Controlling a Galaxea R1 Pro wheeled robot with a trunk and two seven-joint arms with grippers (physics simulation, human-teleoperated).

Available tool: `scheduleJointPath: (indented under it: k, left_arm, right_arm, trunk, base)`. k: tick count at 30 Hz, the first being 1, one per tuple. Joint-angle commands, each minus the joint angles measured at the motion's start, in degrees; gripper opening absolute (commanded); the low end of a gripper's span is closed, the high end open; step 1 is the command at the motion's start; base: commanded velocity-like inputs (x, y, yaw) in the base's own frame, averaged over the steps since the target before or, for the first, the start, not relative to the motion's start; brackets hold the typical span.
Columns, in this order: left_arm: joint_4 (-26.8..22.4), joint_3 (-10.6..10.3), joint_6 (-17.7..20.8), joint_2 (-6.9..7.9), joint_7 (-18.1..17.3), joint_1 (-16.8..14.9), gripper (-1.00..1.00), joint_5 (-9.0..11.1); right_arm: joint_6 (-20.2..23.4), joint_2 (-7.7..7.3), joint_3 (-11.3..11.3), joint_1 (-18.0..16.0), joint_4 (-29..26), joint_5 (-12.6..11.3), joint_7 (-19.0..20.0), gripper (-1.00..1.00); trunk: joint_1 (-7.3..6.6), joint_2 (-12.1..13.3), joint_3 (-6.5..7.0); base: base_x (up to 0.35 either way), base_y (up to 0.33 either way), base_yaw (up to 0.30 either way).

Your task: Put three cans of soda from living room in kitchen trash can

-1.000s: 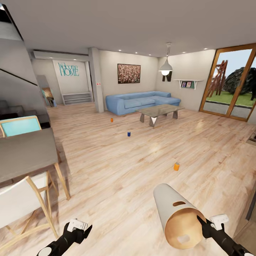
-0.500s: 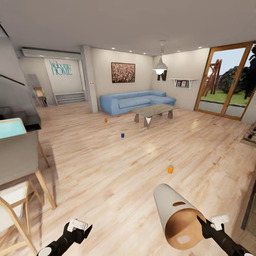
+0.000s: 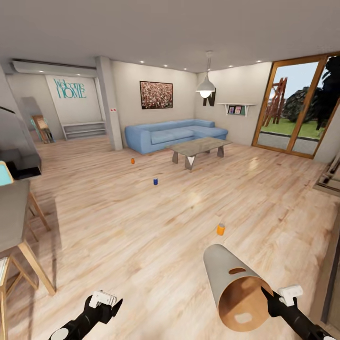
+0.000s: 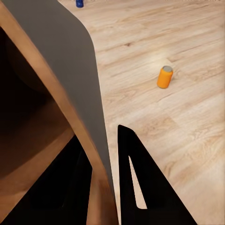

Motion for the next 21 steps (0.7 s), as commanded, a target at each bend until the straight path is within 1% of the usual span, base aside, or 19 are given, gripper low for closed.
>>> scheduleJointPath:
  k: [1,4,6,21]
  left_arm:
    - [0.0,0.0,0.0,0.0,0.0,0.0,1.0,0.0]
    - [0.0,0.0,0.0,0.0,0.0,0.0,1.0,0.0]
    - [0.0,0.0,0.0,0.0,0.0,0.0,1.0,0.0]
    - [0.0,0.0,-0.1,0.0,0.0,0.0,1.0,0.0]
  right_arm:
    - [0.0,0.02,-0.1,0.0,-0.1,-0.6,0.3,-1.0]
    - [0.0,0.04,-0.1,0.0,-0.1,-0.6,0.3,-1.0]
    - [0.0,0.04,-0.1,0.0,-0.1,-0.6,0.2,-1.0]
    - [0.0,0.04,-0.1,0.0,0.0,-0.6,0.2,-1.0]
  trunk:
    - [0.0,0.0,0.01]
    - [0.0,0.0,0.01]
    - [0.0,0.0,0.01]
    - [0.0,0.0,0.42]
  base:
    - [0.322,0.043,-0.007]
    - [0.322,0.087,-0.052]
    - [0.315,0.145,-0.162]
    - [0.302,0.187,-0.238]
